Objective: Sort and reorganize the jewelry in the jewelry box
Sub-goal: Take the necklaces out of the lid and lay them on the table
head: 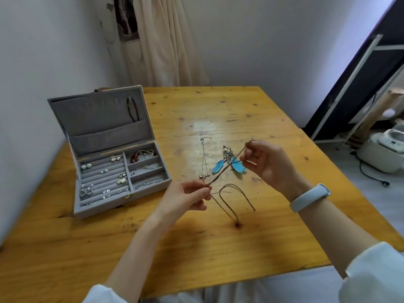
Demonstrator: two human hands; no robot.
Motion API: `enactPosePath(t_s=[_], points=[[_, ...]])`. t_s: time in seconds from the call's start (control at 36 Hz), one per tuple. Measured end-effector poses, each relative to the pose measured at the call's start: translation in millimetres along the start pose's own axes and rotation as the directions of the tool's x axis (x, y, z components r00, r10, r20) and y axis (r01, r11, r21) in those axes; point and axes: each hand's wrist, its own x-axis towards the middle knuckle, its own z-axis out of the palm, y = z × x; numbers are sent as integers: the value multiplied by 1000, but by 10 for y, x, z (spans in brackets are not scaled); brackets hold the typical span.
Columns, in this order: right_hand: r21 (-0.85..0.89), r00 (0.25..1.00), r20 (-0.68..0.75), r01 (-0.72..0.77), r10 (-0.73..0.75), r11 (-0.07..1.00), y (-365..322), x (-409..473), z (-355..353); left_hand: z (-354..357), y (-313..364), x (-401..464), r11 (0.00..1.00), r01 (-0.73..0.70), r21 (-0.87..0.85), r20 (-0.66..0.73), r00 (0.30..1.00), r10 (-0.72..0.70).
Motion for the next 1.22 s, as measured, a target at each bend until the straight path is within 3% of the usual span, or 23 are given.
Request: enactPosePath(t_s=[0.17, 0.56, 0.61, 0.67, 0.75, 0.83, 1.03, 1.22], points=[[284, 991, -130, 13, 25, 959, -163, 59, -149, -14, -49, 31, 1000, -3, -27, -57, 998, 2], [161, 937, -350, 46, 14, 986, -192, 108, -806, 208, 49, 244, 995, -39, -87, -181, 983, 23], [163, 908, -419, 74, 1, 984, -252, 134, -898, 322, 129, 300, 998, -24, -51, -111, 994, 18], [144, 860, -508, 131, -40, 981, -366, 165, -958, 513, 219, 342, 999, -3, 37, 52, 999, 1], [45, 805, -580, 187, -127, 981, -581, 243, -1035, 881, 343, 381, 987, -4, 158, 343, 938, -50], [-185, 819, -534, 131, -212, 974, -735, 333, -1110, 1203, 410, 501, 965, -37, 260, 464, 881, -91], [-651, 923, -336, -83, -189, 754, -670, 635, -1340, 1586, 225, 1026, 791, -170, 587, 145, 984, 104], [-942, 967, -124, -43, -224, 333, -595, 927, -1484, 1643, 93, 1455, 787, -105, 608, -81, 978, 193]])
